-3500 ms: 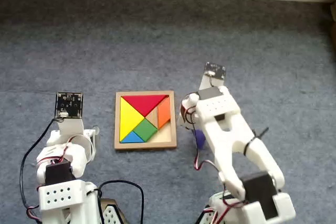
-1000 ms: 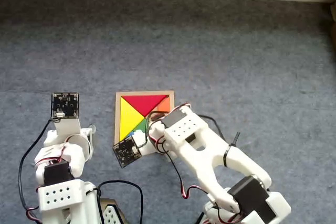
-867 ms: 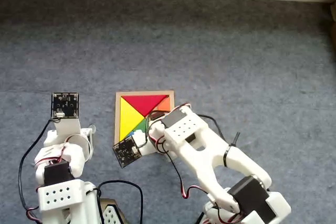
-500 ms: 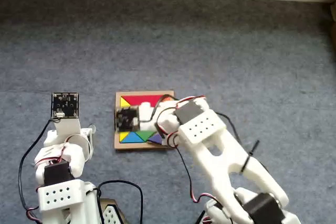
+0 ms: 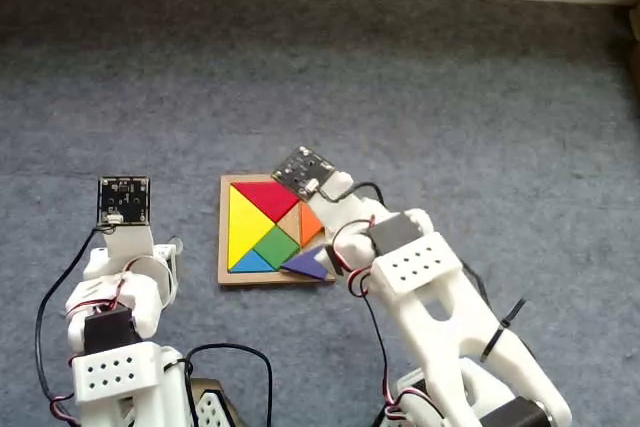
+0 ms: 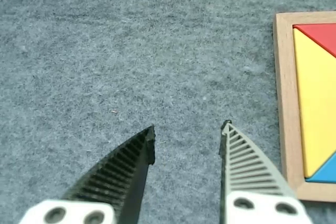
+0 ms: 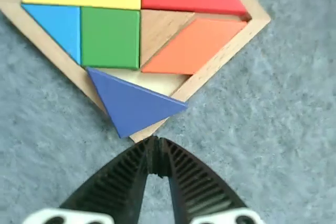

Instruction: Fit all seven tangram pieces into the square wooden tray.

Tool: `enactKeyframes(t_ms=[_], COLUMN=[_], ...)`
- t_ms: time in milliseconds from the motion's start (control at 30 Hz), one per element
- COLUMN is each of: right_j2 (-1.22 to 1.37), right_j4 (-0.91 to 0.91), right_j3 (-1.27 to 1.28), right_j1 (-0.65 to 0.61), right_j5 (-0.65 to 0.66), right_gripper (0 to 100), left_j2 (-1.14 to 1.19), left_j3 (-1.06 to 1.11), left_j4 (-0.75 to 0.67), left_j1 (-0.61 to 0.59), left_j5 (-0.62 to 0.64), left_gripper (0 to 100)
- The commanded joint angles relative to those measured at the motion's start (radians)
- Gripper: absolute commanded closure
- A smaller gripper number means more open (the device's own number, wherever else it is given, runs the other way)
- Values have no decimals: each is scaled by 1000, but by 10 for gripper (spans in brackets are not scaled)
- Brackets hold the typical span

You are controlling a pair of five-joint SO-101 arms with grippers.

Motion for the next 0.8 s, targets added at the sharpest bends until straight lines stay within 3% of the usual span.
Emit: enactKeyframes(t_ms=[0, 167, 533, 767], right_j2=[-36, -36, -30, 185], right_j4=[-179, -308, -311, -312], right_j3=[67, 147, 160, 142], right_j1=[15, 16, -19, -30], right_j5=[-51, -98, -104, -101], right_gripper=[995, 995, 995, 995], left_j2=[-12, -12, -12, -12], left_j3=[-7, -7, -7, -7], left_j4=[-14, -12, -12, -12], left_j1=[-10, -12, -10, -10], left_j5=[-11, -11, -11, -11], left_gripper=[793, 793, 793, 793])
